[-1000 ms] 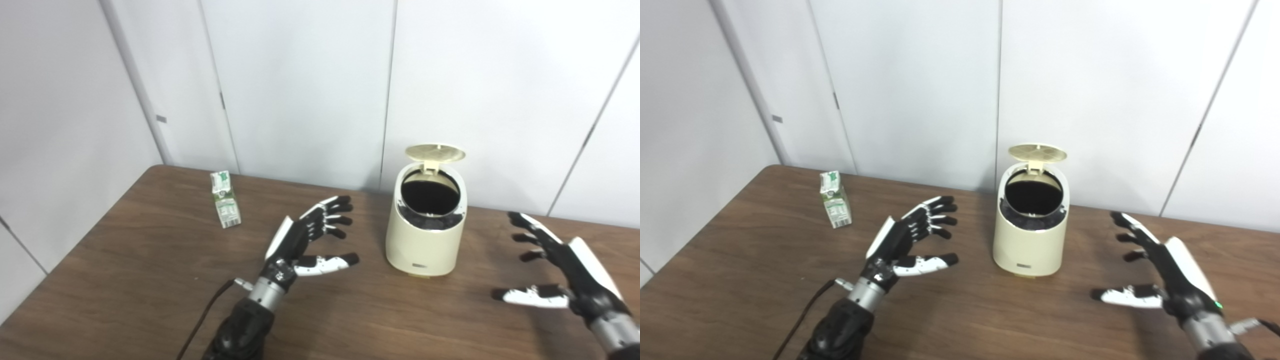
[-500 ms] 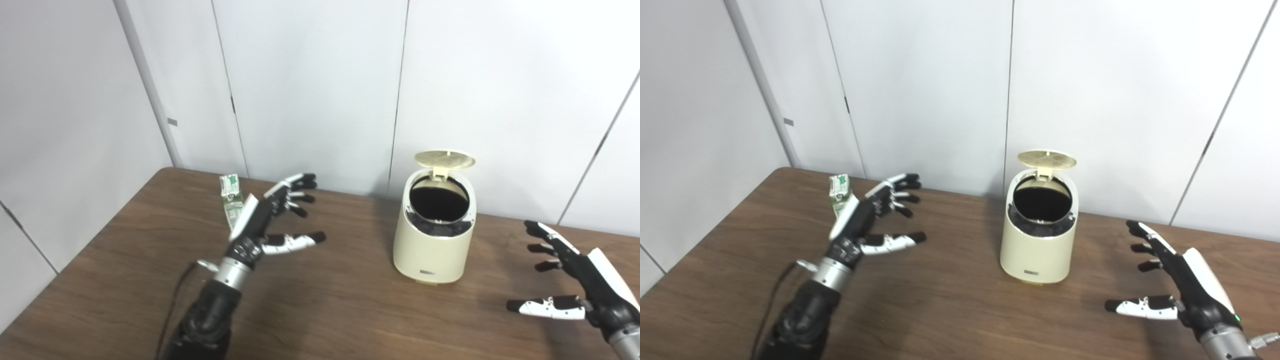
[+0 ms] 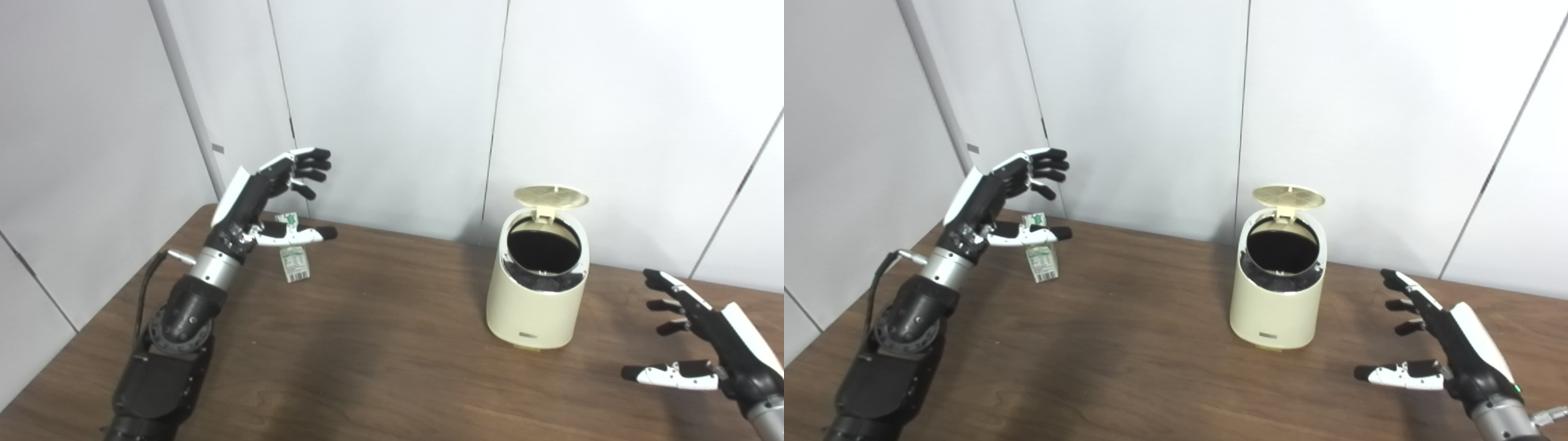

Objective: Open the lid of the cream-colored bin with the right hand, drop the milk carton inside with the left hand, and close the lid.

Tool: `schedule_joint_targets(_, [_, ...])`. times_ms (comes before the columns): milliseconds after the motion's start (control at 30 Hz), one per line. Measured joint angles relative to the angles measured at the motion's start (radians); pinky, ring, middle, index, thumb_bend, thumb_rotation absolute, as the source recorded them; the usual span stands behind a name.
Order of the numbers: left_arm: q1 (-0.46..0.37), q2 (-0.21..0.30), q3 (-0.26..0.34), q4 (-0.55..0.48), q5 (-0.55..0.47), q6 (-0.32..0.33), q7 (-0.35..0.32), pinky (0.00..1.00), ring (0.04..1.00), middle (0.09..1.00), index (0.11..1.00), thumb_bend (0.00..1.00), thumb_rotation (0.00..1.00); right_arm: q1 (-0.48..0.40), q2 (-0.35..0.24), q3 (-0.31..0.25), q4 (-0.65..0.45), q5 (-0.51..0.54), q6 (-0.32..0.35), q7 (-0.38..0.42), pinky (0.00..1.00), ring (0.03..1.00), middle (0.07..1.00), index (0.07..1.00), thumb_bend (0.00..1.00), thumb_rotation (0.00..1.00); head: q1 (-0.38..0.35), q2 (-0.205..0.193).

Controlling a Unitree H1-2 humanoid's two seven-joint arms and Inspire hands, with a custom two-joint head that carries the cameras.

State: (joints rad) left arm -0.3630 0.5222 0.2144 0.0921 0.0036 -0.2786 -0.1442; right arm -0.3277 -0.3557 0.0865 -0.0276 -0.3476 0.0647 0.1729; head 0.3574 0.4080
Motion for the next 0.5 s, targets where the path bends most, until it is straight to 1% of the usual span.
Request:
schedule_joint_targets(67, [-0.005, 0.018, 0.006, 0.026, -0.001, 0.0, -0.009, 0.56, 0.701, 0.765, 0.802, 0.85, 0.02, -0.001, 0.0, 0.0, -0.003, 0.001, 0.003, 0.004, 0.64, 0.803, 0.895, 0.903, 0.75, 0.02, 0.0, 0.0])
schedule_joint_targets(233, [-0.037, 0.073, 0.022, 0.109, -0.004, -0.008, -0.016, 0.76, 0.804, 0.788, 0.793, 0.89, 0.06, -0.001, -0.001, -0.001, -0.014, 0.003, 0.015, 0.021, 0.64, 0.8, 0.895, 0.905, 0.75, 0.03, 0.0, -0.002])
schedule_joint_targets(367, [-0.059, 0.089, 0.023, 0.16, -0.005, -0.014, -0.018, 0.82, 0.838, 0.808, 0.799, 0.94, 0.1, -0.002, -0.002, -0.002, -0.018, 0.004, 0.018, 0.026, 0.64, 0.797, 0.892, 0.904, 0.75, 0.03, 0.0, 0.0])
schedule_joint_targets(467, [-0.073, 0.101, 0.014, 0.216, 0.003, -0.018, -0.026, 0.88, 0.873, 0.835, 0.824, 0.97, 0.13, -0.002, -0.003, -0.003, -0.03, 0.004, 0.022, 0.029, 0.63, 0.796, 0.893, 0.904, 0.75, 0.03, -0.002, 0.003])
schedule_joint_targets(500, [-0.074, 0.104, 0.013, 0.226, 0.005, -0.015, -0.026, 0.9, 0.891, 0.852, 0.845, 0.97, 0.15, -0.002, -0.003, -0.004, -0.037, 0.005, 0.023, 0.029, 0.63, 0.794, 0.893, 0.905, 0.75, 0.04, -0.002, 0.003])
